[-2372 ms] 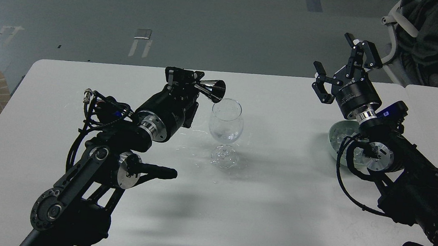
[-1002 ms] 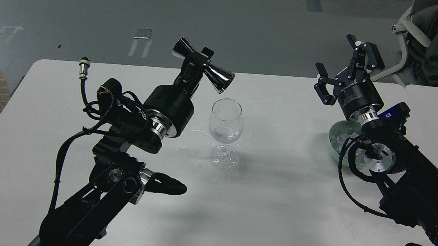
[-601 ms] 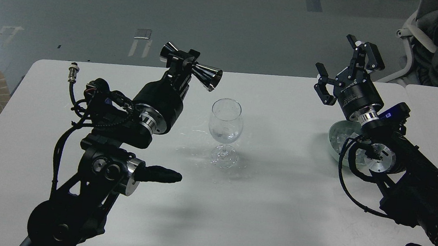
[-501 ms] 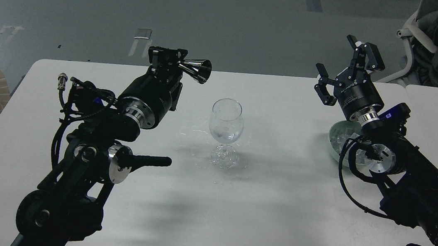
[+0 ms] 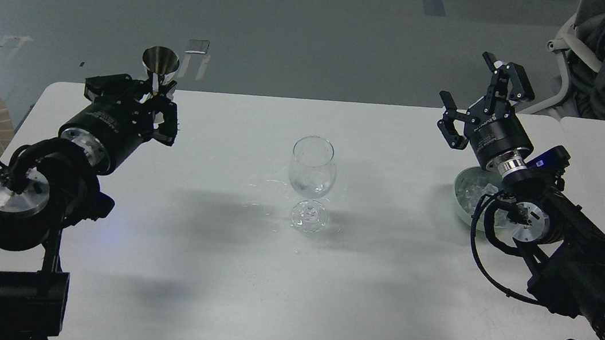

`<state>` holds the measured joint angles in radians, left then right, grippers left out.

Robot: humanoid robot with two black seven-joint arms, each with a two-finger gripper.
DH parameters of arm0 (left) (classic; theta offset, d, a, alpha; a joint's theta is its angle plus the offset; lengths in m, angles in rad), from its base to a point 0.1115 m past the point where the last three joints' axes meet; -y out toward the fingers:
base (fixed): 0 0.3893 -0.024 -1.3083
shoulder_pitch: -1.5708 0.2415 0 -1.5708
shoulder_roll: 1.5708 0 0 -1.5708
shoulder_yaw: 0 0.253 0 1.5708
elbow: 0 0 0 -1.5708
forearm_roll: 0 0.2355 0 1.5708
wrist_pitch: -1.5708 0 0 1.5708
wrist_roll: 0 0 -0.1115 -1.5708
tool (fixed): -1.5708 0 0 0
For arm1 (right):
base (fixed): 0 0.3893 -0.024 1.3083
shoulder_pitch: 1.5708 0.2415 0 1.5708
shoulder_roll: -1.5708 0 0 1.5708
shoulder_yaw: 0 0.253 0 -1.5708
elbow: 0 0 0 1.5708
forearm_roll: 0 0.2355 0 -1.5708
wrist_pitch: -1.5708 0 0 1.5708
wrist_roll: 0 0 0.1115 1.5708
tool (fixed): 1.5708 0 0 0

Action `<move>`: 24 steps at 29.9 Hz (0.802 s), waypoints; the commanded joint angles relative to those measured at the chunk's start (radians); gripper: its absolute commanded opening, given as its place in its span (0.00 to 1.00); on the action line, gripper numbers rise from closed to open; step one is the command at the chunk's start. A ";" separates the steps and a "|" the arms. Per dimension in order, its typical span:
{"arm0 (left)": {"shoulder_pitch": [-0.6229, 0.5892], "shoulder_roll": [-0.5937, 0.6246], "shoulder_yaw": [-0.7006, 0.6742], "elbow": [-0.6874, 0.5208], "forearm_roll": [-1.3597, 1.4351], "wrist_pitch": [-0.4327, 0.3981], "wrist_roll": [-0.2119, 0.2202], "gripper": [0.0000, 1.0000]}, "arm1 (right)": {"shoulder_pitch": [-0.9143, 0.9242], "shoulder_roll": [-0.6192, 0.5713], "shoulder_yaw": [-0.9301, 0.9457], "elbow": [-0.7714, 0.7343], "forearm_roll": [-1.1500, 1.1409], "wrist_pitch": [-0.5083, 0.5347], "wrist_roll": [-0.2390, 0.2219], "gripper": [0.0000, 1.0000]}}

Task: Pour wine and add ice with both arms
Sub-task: 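Carry the jigger back and lower it onto the table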

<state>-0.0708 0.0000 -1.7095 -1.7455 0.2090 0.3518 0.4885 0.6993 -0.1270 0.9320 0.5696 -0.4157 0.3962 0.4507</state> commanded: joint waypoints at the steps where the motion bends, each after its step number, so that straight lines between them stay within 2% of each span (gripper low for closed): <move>1: 0.112 0.000 -0.012 0.069 -0.019 -0.212 0.000 0.00 | 0.002 0.003 -0.002 0.000 0.000 0.000 -0.001 1.00; 3: 0.118 0.000 -0.012 0.086 -0.019 -0.238 0.000 0.00 | 0.002 0.003 -0.002 0.000 0.000 0.001 -0.001 1.00; 4: 0.126 0.000 -0.012 0.122 -0.019 -0.279 0.000 0.00 | 0.002 0.003 -0.002 0.000 0.000 0.000 -0.001 1.00; 5: 0.126 0.000 -0.012 0.162 -0.019 -0.301 -0.014 0.00 | 0.003 0.001 -0.002 0.000 0.000 0.000 -0.001 1.00; 8: 0.123 0.000 -0.012 0.251 -0.022 -0.336 -0.044 0.00 | 0.003 0.001 -0.002 -0.002 0.000 0.000 -0.001 1.00; 12: 0.118 0.000 -0.012 0.296 -0.034 -0.376 -0.054 0.00 | 0.002 0.001 -0.002 0.000 0.000 0.000 -0.001 1.00; 17: 0.111 0.000 -0.009 0.339 -0.042 -0.387 -0.071 0.03 | 0.000 -0.003 -0.002 0.000 0.000 0.000 -0.001 1.00; 24: 0.111 0.000 -0.002 0.372 -0.040 -0.389 -0.073 0.16 | 0.000 -0.003 -0.002 -0.002 0.000 0.000 -0.001 1.00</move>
<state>0.0399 0.0000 -1.7133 -1.3871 0.1682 -0.0353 0.4164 0.6995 -0.1307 0.9297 0.5682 -0.4157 0.3961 0.4493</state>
